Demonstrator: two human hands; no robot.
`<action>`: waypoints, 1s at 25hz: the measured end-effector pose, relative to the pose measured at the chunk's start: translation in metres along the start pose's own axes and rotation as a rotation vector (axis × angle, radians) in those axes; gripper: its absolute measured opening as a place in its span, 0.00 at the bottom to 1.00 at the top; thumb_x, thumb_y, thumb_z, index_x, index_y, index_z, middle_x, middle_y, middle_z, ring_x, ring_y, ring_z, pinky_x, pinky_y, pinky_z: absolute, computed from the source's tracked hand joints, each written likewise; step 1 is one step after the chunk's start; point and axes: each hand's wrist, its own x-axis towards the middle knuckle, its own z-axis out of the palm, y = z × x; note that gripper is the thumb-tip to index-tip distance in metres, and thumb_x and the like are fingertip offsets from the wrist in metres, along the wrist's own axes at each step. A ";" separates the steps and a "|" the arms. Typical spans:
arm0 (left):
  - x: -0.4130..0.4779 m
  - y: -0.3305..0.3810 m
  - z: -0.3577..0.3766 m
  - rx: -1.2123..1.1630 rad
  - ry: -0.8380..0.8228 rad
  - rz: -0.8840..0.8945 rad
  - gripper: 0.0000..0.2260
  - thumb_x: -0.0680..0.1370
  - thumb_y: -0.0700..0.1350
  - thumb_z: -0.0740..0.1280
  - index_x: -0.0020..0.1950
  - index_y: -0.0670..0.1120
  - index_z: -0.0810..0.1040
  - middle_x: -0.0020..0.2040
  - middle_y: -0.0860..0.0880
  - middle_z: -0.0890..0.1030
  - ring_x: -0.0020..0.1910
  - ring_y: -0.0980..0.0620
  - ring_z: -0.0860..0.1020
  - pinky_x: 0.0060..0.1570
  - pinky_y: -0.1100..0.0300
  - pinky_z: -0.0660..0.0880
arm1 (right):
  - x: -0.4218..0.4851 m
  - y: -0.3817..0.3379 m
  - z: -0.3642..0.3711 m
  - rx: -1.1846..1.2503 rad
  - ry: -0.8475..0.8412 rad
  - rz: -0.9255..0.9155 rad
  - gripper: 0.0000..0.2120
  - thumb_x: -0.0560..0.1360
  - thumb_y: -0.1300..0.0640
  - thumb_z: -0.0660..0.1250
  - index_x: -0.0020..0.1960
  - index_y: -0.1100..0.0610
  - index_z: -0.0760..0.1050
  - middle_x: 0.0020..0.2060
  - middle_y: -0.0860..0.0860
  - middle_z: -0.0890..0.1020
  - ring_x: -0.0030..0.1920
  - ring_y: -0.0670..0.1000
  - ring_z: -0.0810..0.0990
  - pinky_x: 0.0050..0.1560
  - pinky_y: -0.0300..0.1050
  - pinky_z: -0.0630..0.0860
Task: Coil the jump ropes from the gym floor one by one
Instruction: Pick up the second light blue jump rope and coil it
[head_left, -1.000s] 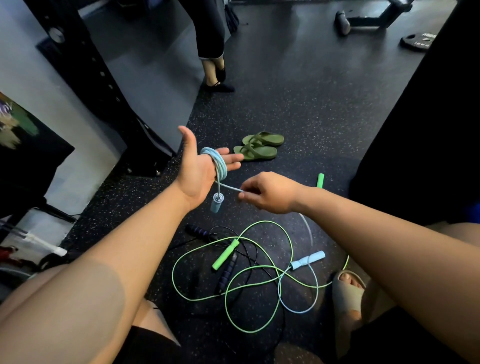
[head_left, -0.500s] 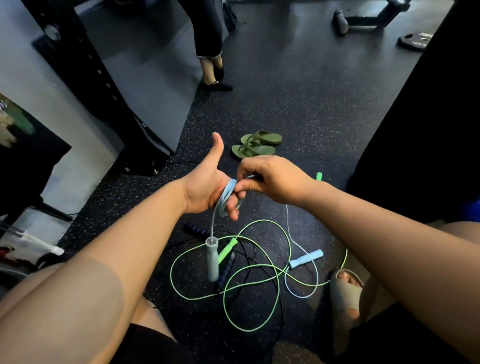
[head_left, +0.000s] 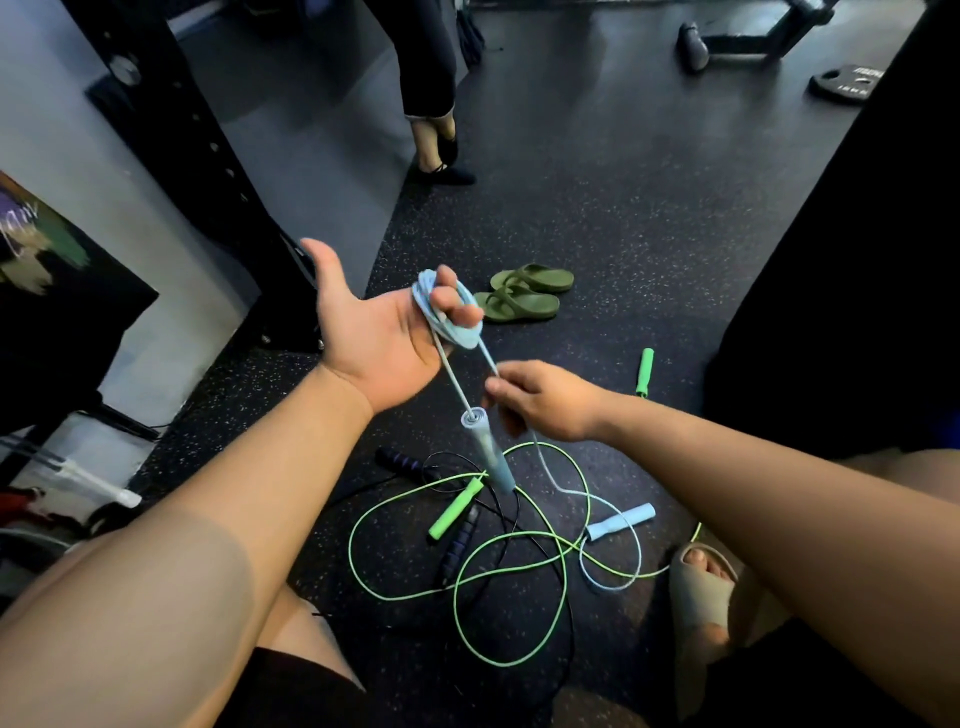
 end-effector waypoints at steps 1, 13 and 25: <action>0.002 0.001 -0.002 -0.039 0.015 0.062 0.52 0.62 0.85 0.48 0.52 0.38 0.78 0.43 0.45 0.78 0.48 0.40 0.81 0.62 0.50 0.74 | 0.000 0.002 0.004 -0.022 -0.055 0.015 0.14 0.84 0.52 0.58 0.44 0.58 0.73 0.34 0.58 0.82 0.32 0.49 0.78 0.41 0.52 0.78; 0.021 -0.017 -0.013 0.689 0.295 -0.156 0.57 0.69 0.79 0.33 0.73 0.34 0.67 0.60 0.38 0.83 0.63 0.45 0.80 0.74 0.46 0.63 | 0.002 -0.034 -0.027 -0.272 0.118 -0.151 0.15 0.79 0.44 0.65 0.44 0.53 0.82 0.29 0.49 0.77 0.29 0.46 0.72 0.32 0.43 0.67; 0.003 -0.019 0.006 0.800 -0.151 -0.634 0.51 0.62 0.82 0.30 0.37 0.40 0.72 0.22 0.44 0.71 0.26 0.43 0.76 0.44 0.53 0.77 | -0.004 -0.018 -0.042 -0.283 0.278 -0.323 0.23 0.74 0.35 0.65 0.36 0.55 0.74 0.28 0.51 0.74 0.29 0.49 0.69 0.31 0.46 0.67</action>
